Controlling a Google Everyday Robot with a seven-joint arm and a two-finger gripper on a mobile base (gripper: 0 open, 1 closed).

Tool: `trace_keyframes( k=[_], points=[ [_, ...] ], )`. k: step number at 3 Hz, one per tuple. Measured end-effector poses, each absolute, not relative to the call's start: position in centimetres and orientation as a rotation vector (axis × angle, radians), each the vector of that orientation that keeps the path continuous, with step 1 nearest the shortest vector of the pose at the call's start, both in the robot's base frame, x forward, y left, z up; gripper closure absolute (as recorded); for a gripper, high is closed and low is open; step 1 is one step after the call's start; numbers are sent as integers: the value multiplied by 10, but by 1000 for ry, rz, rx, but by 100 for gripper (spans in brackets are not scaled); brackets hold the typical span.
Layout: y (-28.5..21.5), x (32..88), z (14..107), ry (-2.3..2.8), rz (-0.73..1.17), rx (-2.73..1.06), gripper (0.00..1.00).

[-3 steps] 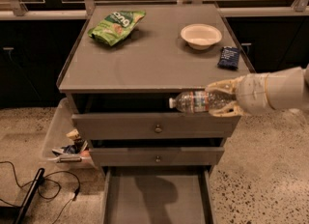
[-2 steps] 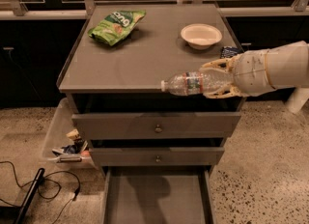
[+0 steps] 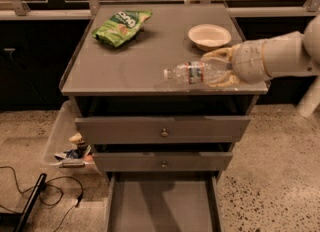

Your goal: Pick water bottle from bottom drawer and place on counter

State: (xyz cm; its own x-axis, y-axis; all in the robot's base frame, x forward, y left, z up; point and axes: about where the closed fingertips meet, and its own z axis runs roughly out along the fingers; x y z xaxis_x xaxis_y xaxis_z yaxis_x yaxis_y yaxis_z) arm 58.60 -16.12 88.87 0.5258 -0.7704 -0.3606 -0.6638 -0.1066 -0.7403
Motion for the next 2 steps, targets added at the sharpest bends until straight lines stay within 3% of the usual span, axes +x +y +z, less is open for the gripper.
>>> trace_keyframes(
  k=[1,2],
  points=[
    [-152,637,904,1170,-163,-1788,100],
    [-133,673,910,1157,-62,-1744,100]
  ],
)
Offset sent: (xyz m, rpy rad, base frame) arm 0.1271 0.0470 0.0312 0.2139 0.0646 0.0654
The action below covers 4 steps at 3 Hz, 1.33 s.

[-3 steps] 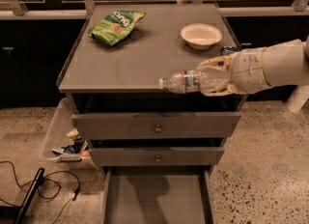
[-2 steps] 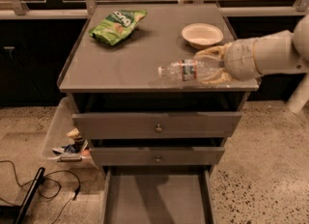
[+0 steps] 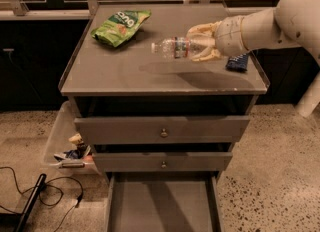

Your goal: Pick water bottle from bottom drawer and place on counter

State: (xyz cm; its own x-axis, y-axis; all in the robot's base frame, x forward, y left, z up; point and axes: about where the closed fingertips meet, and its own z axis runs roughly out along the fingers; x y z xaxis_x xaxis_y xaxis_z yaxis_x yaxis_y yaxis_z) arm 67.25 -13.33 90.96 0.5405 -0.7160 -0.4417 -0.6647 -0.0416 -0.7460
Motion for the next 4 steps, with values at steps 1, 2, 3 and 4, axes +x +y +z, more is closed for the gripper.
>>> trace_keyframes(
  k=[1,2,3,4],
  points=[
    [-104,685,902,1153,120,-1727,100],
    [-78,686,893,1161,274,-1728,100],
    [-65,685,882,1223,333,-1758,100],
    [-68,691,862,1344,331,-1796,100]
  ],
)
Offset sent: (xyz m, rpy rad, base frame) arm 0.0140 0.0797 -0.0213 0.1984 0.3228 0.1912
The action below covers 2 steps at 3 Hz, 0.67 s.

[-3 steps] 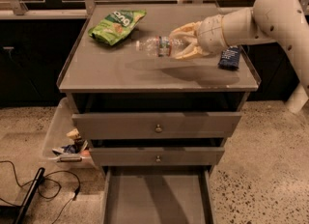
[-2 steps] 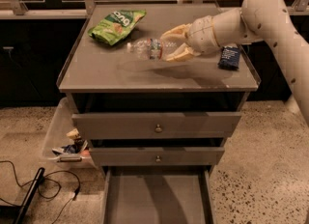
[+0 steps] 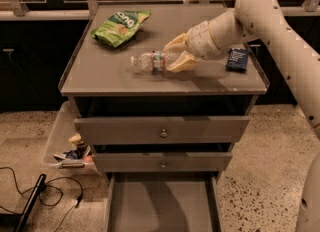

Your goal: Pick water bottle from bottom drawer and place on counter

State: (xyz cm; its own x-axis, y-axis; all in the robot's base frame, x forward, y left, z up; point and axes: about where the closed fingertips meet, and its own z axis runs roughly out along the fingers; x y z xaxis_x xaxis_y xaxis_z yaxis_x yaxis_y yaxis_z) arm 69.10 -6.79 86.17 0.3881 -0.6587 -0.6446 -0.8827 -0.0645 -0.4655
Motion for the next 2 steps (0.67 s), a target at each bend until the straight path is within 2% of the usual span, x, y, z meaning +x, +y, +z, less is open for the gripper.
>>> trace_keyframes(
  k=[1,2],
  points=[
    [-77,697,849,1445,311,-1801,100],
    [-78,697,847,1456,314,-1797,81]
  ],
)
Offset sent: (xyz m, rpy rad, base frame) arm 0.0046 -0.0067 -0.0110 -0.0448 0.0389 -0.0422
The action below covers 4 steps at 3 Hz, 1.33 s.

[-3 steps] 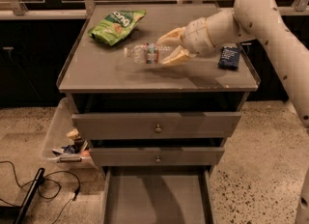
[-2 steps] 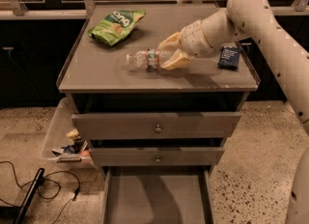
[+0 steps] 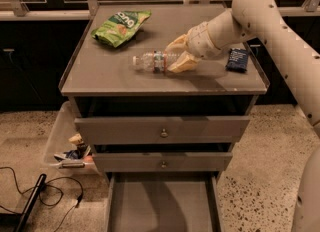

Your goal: Pick water bottle from bottom drawer and place on counter

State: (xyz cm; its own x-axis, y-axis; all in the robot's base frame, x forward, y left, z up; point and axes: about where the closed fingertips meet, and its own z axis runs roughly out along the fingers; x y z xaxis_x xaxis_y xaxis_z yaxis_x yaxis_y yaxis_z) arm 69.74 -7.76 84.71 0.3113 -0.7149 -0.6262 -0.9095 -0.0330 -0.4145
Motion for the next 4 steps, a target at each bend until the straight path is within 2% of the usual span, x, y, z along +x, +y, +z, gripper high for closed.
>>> trace_keyframes(
  k=[3,4],
  points=[
    [-78,697,847,1456,314,-1797,12],
    [-78,697,847,1456,314,-1797,0]
  ],
)
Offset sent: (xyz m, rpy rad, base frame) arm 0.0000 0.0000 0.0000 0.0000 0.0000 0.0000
